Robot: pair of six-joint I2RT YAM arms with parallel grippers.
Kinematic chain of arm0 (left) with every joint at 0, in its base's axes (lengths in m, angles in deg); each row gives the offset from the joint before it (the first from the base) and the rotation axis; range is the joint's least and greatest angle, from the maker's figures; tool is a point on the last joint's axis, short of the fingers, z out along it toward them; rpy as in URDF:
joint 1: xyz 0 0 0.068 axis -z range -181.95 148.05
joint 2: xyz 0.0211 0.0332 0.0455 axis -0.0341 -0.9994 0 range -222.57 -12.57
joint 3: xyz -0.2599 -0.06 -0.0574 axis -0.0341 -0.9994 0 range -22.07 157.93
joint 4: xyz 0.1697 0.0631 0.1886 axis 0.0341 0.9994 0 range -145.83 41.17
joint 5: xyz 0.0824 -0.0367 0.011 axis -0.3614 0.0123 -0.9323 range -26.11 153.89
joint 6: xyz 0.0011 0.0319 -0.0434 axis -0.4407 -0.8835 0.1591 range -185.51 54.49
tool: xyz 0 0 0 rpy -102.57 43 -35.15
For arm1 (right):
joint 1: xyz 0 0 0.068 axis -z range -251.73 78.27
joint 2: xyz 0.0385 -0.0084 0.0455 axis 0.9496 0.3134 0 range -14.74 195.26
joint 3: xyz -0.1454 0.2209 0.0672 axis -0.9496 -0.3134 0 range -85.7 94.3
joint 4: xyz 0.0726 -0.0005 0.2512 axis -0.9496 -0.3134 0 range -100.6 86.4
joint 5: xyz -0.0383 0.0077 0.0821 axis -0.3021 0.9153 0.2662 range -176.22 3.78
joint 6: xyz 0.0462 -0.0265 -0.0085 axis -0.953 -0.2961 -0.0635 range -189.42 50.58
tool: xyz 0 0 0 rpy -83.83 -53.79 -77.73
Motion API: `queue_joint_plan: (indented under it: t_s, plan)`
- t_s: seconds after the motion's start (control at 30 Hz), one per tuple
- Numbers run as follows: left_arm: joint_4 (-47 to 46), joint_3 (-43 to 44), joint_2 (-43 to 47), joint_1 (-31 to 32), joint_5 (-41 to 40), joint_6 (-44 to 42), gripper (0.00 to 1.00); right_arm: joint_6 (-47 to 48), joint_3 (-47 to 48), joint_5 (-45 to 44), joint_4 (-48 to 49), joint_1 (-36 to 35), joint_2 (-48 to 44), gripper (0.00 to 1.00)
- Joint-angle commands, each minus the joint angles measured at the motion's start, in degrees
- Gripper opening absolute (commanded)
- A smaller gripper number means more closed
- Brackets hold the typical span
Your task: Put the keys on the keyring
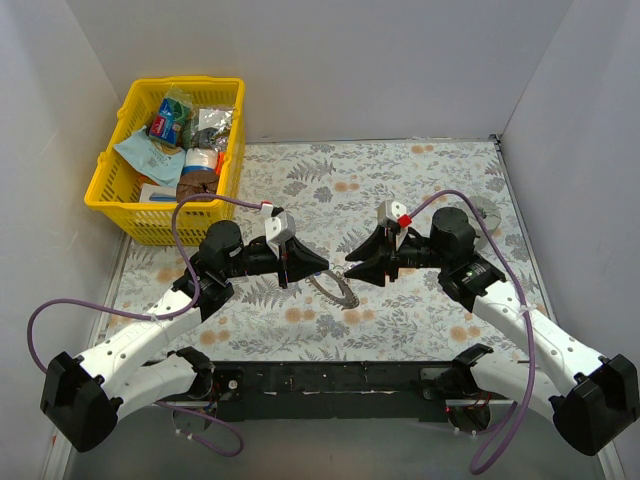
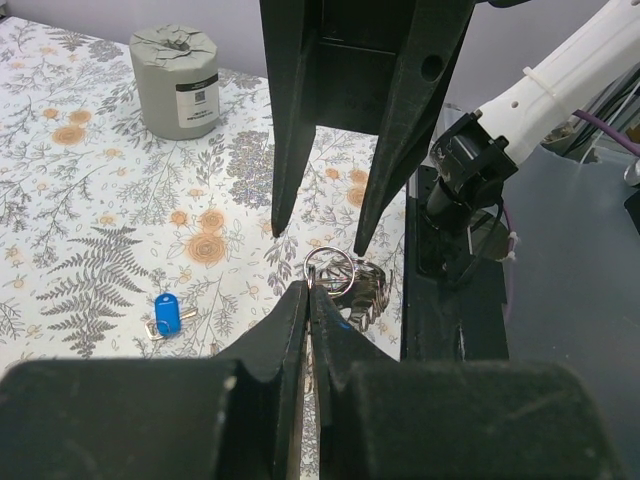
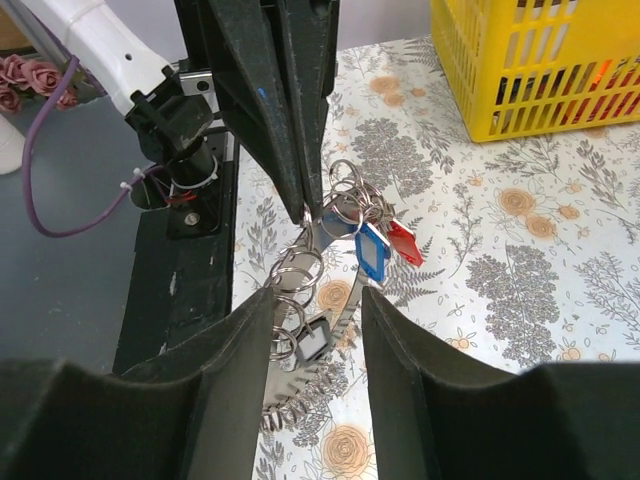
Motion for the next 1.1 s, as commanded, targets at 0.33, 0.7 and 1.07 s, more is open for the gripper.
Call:
queue_joint_plan:
  t_s: [0.33, 0.7, 1.07]
  plan:
    - [-1.9, 2.6, 1.3, 0.2, 1.6, -0.2, 0.00, -0.8, 1.9, 3.3, 2.2, 0.3, 1.1, 0.43]
    - [-1.6, 1.9, 1.3, 0.1, 1.6, -0.5, 0.00, -3.0, 1.8, 4.5, 4.5, 0.3, 2.2, 0.42]
    - [0.2, 1.8, -4.5, 0.1, 4.9, -0.8, 0.00, -2.5, -0.1, 2.7, 4.7, 1.0, 1.9, 0.42]
